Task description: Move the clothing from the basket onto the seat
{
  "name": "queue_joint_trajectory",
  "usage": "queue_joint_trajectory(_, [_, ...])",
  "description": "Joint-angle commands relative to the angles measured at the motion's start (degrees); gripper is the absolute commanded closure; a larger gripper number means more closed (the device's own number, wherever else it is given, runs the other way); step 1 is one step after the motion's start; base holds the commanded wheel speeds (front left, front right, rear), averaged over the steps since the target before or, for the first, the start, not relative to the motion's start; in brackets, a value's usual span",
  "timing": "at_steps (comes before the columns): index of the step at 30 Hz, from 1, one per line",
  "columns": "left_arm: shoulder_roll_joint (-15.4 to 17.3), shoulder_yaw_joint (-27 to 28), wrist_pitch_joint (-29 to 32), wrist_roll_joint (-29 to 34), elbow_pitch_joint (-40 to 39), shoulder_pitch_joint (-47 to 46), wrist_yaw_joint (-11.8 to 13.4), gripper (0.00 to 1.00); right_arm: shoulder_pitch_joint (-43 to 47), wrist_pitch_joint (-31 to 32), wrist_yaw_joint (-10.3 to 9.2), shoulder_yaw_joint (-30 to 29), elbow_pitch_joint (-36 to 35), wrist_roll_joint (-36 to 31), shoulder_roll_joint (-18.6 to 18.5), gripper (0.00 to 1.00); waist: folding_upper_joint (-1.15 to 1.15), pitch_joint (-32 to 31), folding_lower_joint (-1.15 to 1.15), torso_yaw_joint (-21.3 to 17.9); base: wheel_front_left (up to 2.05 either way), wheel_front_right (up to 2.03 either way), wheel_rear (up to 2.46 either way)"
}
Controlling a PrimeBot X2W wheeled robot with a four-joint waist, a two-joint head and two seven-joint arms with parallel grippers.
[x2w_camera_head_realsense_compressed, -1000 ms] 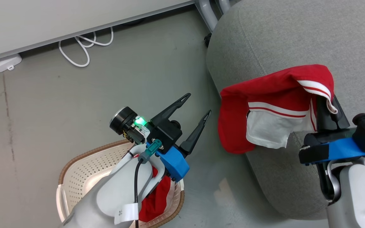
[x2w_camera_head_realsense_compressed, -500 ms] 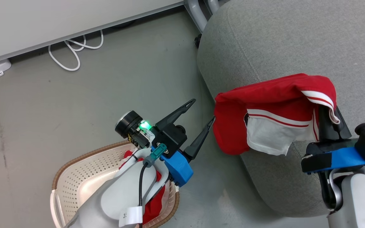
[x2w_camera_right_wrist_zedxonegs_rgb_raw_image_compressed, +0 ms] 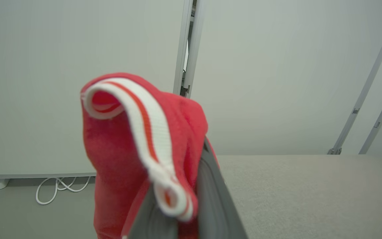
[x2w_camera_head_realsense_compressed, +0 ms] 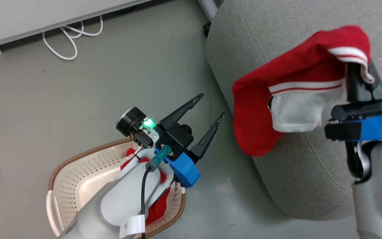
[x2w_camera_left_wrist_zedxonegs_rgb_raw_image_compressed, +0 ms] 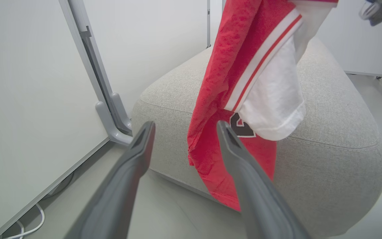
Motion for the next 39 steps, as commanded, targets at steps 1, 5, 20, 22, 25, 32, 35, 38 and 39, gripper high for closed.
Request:
queue_joint_trajectory(1, [0.66,0.23,-0.27,0.48,-0.4,-0.99,0.17,0.0,-3.06,-0.23,0.01,-0.36,-1.14,-0.25,-0.97,1.0,0.0,1.82,0.0,0.07,0.0,0.0,0.0])
queue_joint_trajectory(5, [1.41,0.25,-0.14,0.86,-0.9,-2.3,0.17,0.0,-9.1,-0.23,0.01,-1.99,-2.66,0.57,-3.65,1.0,0.0,4.83,0.0,0.45,0.0,0.0,0.0])
queue_joint_trajectory(20, [5.7,0.37,3.17,2.77,-6.3,-8.01,0.61,0.0,-29.13,-0.21,0.01,-19.0,-4.7,3.53,-19.52,1.0,0.0,17.32,0.0,0.4,0.0,0.0,0.0])
queue_joint_trajectory(22, [6.04,0.41,3.43,2.87,-6.79,-8.31,0.64,0.0,-29.7,-0.21,0.01,-19.91,-3.97,3.59,-20.83,1.0,0.0,18.09,0.0,0.27,0.0,0.0,0.0])
queue_joint_trajectory(25, [6.95,0.34,4.13,3.14,-8.04,-9.19,0.58,0.0,-30.78,-0.21,0.01,-22.15,-1.64,4.16,-23.44,1.0,0.0,20.26,0.0,-0.09,0.0,0.0,0.0])
queue_joint_trajectory(32, [8.14,-0.24,5.32,3.74,-10.13,-10.81,0.5,0.0,-27.95,-0.2,0.01,-24.52,4.68,3.93,-21.24,1.0,0.0,23.74,0.0,-0.59,0.0,0.0,0.0])
queue_joint_trajectory(35, [8.24,-0.57,5.59,3.84,-10.67,-11.1,0.45,0.0,-26.19,-0.21,0.01,-24.75,6.92,2.87,-19.47,1.0,0.0,24.46,0.0,-0.5,0.0,0.0,0.0])
queue_joint_trajectory(38, [8.48,-0.69,5.69,3.8,-10.96,-11.25,0.49,0.0,-24.57,-0.2,0.01,-24.31,8.9,2.02,-17.57,1.0,0.0,24.92,0.0,-0.46,0.0,0.0,0.0])
queue_joint_trajectory(39, [8.53,-0.72,5.75,3.77,-11.05,-11.27,0.57,0.0,-23.96,-0.21,0.01,-24.09,9.52,1.75,-17.13,1.0,0.0,25.06,0.0,-0.45,0.0,0.0,0.0])
